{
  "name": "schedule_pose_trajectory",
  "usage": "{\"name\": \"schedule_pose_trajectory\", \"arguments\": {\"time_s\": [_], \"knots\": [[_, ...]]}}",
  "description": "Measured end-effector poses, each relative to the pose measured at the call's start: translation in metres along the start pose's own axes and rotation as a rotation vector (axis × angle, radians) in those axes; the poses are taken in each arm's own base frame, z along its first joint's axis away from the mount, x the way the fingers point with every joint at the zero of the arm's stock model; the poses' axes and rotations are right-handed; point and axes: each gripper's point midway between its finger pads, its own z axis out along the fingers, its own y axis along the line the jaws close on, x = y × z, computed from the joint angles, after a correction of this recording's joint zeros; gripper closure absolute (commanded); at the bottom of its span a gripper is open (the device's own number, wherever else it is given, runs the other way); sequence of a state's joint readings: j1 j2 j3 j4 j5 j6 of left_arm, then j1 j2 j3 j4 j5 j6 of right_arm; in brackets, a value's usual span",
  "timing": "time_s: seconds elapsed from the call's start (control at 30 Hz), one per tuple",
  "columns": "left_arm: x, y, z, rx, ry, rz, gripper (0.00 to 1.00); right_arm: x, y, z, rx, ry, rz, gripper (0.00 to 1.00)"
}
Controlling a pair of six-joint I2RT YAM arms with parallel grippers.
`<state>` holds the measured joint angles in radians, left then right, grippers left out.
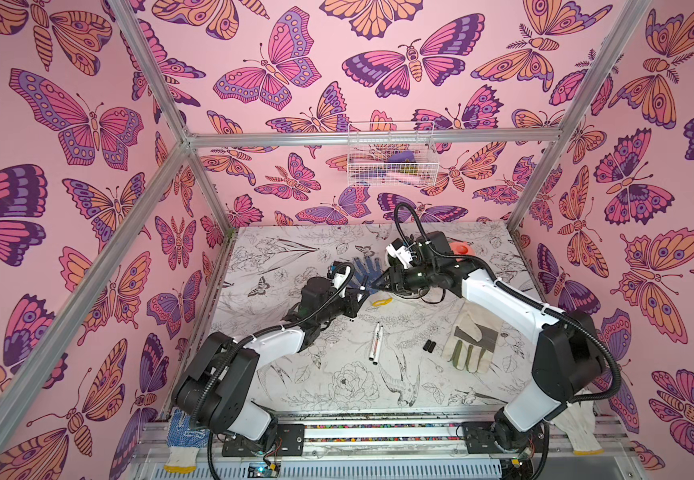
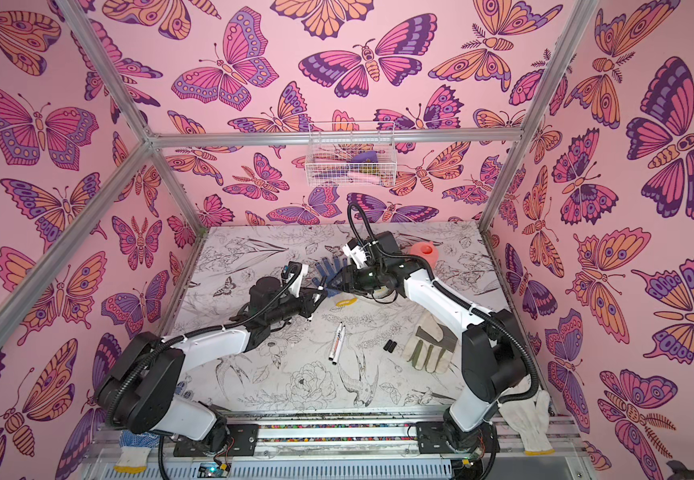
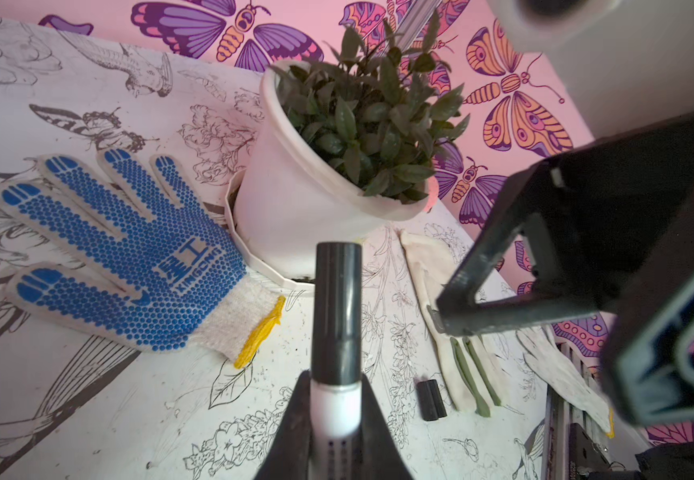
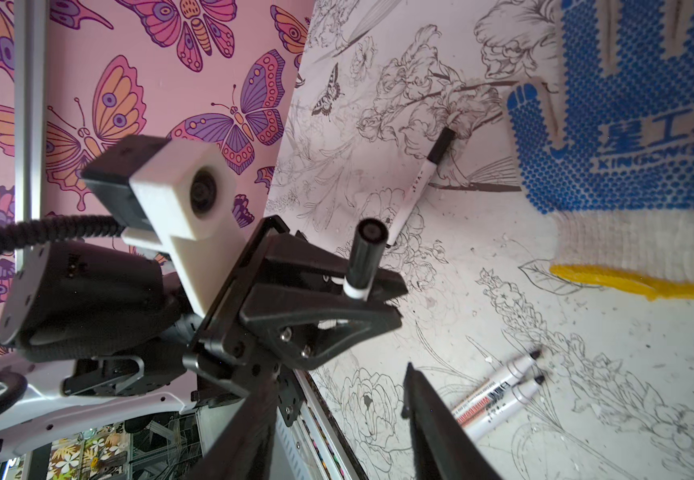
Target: Insert the pens into the pen caps
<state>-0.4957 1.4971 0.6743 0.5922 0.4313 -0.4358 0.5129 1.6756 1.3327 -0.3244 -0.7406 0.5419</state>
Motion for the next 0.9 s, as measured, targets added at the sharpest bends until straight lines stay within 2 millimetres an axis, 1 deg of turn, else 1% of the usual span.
{"name": "schedule_pose_trajectory", "arguments": {"time_s": [0.1, 0.23, 0.47, 0.6, 0.73, 0.8, 0.9], "knots": [[-0.008, -0.008, -0.003, 0.025, -0.025, 0.012, 1.0, -0.003, 0.004, 0.007, -0.008, 0.005, -0.011, 0.51], [-0.016, -0.017, -0.006, 0.057, -0.047, 0.024, 1.0, -0.006, 0.003, 0.015, -0.011, 0.013, -0.011, 0.54], [-0.015, -0.022, -0.006, 0.081, -0.04, 0.018, 1.0, -0.011, 0.005, 0.019, -0.016, 0.009, -0.019, 0.6], [-0.013, -0.026, -0.005, 0.089, -0.035, 0.02, 1.0, -0.013, 0.007, 0.021, -0.019, 0.009, -0.021, 0.66], [-0.012, -0.027, -0.005, 0.093, -0.032, 0.019, 1.0, -0.011, 0.006, 0.026, -0.02, 0.016, -0.023, 0.78], [-0.011, -0.027, -0.004, 0.092, -0.028, 0.016, 1.0, -0.011, 0.008, 0.027, -0.024, 0.018, -0.023, 0.83], [-0.012, -0.027, -0.003, 0.092, -0.032, 0.014, 1.0, -0.012, 0.008, 0.027, -0.024, 0.015, -0.019, 0.87]]}}
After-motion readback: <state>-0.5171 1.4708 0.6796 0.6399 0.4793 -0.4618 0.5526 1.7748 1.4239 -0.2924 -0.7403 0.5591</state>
